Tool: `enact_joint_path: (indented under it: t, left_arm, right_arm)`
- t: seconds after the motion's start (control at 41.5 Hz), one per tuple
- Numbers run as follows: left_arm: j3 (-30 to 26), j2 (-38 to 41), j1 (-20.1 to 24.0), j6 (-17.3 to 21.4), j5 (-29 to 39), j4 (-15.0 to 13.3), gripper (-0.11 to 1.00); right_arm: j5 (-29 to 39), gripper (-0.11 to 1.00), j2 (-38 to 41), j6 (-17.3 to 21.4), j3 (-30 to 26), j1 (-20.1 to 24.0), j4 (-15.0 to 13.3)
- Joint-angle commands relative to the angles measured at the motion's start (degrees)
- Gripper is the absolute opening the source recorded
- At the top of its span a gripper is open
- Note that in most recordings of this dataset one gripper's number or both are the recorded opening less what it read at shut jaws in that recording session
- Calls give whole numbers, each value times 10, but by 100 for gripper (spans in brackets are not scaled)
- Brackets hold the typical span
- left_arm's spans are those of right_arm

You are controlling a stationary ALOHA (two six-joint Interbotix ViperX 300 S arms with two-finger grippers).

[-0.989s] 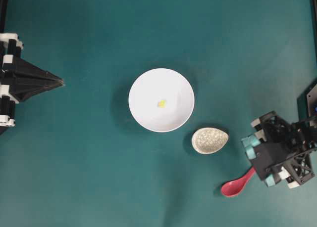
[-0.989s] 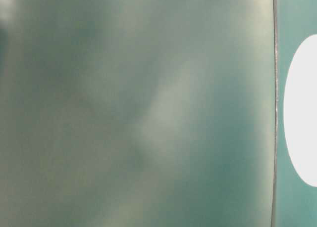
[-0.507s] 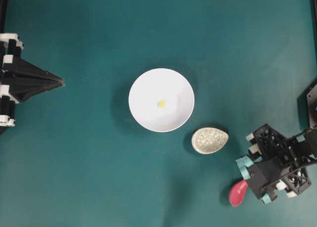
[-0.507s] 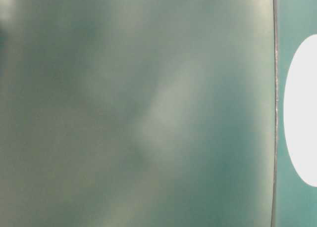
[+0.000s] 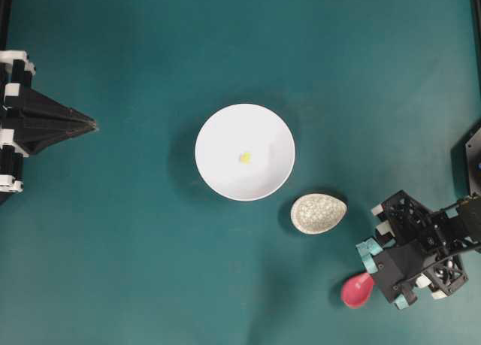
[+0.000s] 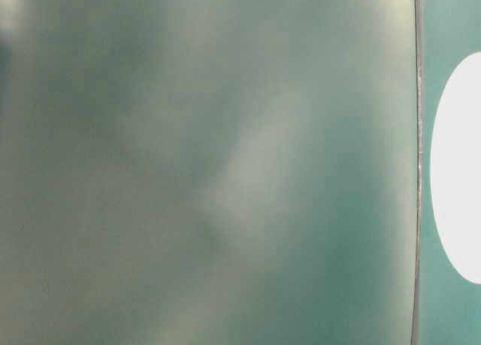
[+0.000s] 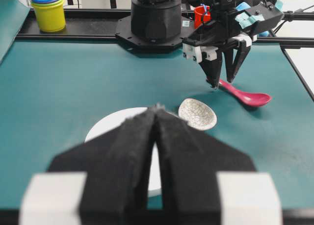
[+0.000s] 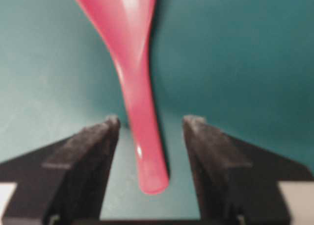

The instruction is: Scoop the yellow hexagonal prism block from the bowl with a spoon using the right arm.

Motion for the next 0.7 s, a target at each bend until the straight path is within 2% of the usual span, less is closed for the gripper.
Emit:
enact_joint_path:
  t: [0.0, 0.169, 0.41, 0.676]
  left_arm:
    - [-16, 5, 0, -2, -7, 1, 0]
    - [-16, 5, 1, -2, -7, 1, 0]
    - [-16, 5, 0, -2, -7, 1, 0]
    - [-16, 5, 0, -2, -7, 1, 0]
  right_arm:
    - [-11, 57, -4, 0, 0, 3, -1]
    - [-16, 54, -2, 0, 4, 4, -1]
    - [-16, 36, -2, 1, 4, 4, -1]
    - [-14, 28, -2, 2, 4, 4, -1]
